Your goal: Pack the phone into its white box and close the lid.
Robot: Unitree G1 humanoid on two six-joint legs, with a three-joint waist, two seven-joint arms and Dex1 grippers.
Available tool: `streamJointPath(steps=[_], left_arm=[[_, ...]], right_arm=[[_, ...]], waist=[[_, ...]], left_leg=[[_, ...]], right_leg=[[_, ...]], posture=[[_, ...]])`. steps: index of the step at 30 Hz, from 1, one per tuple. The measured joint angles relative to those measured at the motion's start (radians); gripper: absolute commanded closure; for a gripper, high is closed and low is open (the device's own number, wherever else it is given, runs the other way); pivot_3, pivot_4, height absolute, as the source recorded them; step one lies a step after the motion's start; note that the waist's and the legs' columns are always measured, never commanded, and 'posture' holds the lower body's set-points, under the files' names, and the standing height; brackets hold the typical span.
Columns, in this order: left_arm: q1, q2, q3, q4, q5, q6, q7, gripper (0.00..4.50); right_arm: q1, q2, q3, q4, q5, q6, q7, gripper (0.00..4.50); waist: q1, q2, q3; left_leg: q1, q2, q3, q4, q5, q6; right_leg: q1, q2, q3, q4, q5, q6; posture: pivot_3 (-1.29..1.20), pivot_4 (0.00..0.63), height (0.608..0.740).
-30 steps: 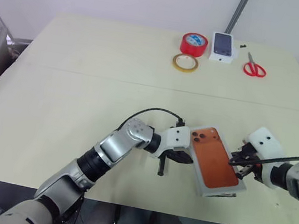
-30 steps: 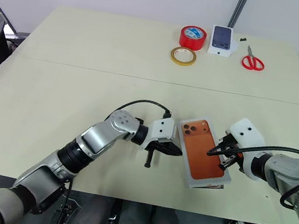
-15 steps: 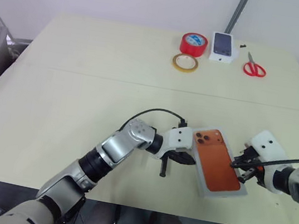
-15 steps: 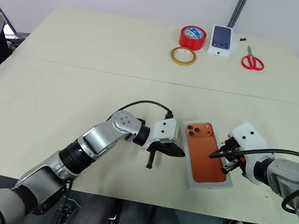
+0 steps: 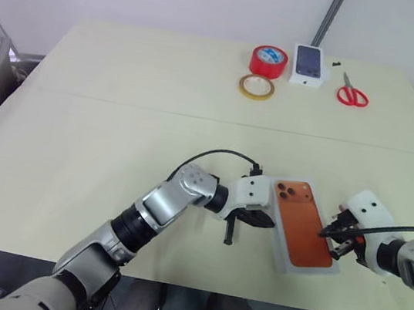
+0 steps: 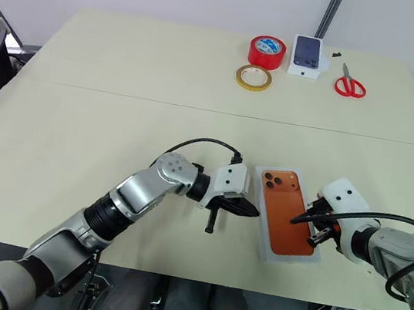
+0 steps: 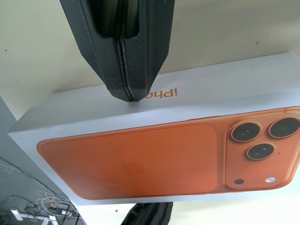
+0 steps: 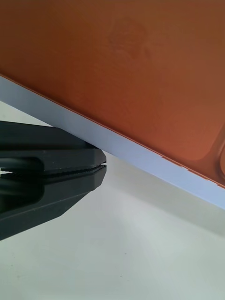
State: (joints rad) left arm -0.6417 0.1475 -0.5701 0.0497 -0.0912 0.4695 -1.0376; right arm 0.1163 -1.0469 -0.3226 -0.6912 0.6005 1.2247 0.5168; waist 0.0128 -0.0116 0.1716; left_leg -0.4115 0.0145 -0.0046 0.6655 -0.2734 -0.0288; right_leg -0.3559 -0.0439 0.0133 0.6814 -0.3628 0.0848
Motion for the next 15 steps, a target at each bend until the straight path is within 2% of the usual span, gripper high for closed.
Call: streamJointPath(steps=[11,15], left_arm=[[-0.003,0.007,0.005,0.033,0.004,-0.018,0.017,4.50],[-0.006,0.017,0.048,0.044,-0.010,-0.015,0.019,4.50]], right_arm=[[0.048,-0.018,-0.004,0.008,-0.039,-0.037,0.064,4.45],[0.095,-0.043,-0.093,0.020,-0.054,-0.087,0.136,4.45]], waist=[[0.000,0.000,0.000],[0.001,0.000,0.000]], left_leg=[[0.000,0.000,0.000,0.000,0.000,0.000],[0.000,0.000,0.000,0.000,0.000,0.000]], right_leg=[[0.000,0.000,0.000,0.000,0.000,0.000],[0.000,0.000,0.000,0.000,0.000,0.000]], posture=[[0.00,0.150,0.740],[0.00,0.150,0.740]])
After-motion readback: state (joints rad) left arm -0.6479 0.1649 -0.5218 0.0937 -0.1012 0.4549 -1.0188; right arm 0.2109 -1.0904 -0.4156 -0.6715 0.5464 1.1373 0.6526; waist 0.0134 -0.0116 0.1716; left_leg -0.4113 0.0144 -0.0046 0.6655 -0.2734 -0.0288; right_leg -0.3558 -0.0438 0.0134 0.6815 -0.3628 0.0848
